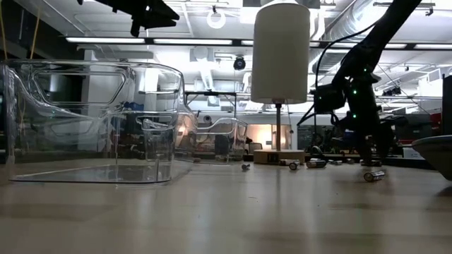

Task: Sort batteries
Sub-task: Put the white battery into the bottom transparent bin

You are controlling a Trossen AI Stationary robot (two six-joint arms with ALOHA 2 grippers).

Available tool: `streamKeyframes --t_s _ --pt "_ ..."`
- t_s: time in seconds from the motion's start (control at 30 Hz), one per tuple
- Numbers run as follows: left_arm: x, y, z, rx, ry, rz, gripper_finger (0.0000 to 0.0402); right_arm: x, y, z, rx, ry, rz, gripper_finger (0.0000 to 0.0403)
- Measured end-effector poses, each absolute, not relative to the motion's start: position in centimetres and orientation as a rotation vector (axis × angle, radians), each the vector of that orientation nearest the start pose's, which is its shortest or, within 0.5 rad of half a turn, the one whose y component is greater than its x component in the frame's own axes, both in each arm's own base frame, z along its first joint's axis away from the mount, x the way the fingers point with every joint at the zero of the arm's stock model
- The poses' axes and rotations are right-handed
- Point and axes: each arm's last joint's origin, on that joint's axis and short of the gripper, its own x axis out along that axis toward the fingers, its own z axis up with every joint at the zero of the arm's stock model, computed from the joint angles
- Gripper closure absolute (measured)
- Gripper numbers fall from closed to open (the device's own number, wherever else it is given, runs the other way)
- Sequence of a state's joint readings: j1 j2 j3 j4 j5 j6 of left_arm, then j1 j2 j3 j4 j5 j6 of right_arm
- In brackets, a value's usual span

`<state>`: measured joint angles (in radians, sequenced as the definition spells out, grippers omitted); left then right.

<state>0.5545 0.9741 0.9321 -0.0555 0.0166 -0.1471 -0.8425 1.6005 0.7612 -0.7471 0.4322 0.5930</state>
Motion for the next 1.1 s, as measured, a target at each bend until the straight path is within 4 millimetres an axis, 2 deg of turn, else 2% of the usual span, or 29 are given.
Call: streamKeyframes --t_s 0.1,0.27,0.33,0.5,0.7,0.9,1.1 --pt "18.3 11.3 36.2 -0.171 0.055 0.544 0.0296 14.7 -18.2 13.1 0.736 1.34 -1.432 0.0252" --pt "18.3 11.3 36.2 -0.18 0.054 0.543 0.0296 14.5 -18.1 13.0 0.727 1.386 -1.407 0.0354" --pt "18.3 11.3 36.2 -0.18 0.054 0.544 0.0296 14.4 -17.9 13.0 0.722 1.409 -1.398 0.0383" --pt "18.3 11.3 36.2 -0.199 0.05 0.544 0.0296 14.6 -17.4 13.0 0.759 1.456 -1.295 0.0377" --pt "18.3 11.3 36.2 -0.206 0.047 0.544 0.0296 15.7 -15.8 13.8 0.83 1.45 -1.15 0.0393" --pt "18.3 11.3 36.2 -0.204 0.045 0.544 0.0296 16.9 -13.2 16.1 0.895 1.358 -0.908 0.0399" --pt "18.3 11.3 36.2 -0.205 0.045 0.544 0.0296 17.5 -10.9 18.5 0.889 1.223 -0.847 0.0399"
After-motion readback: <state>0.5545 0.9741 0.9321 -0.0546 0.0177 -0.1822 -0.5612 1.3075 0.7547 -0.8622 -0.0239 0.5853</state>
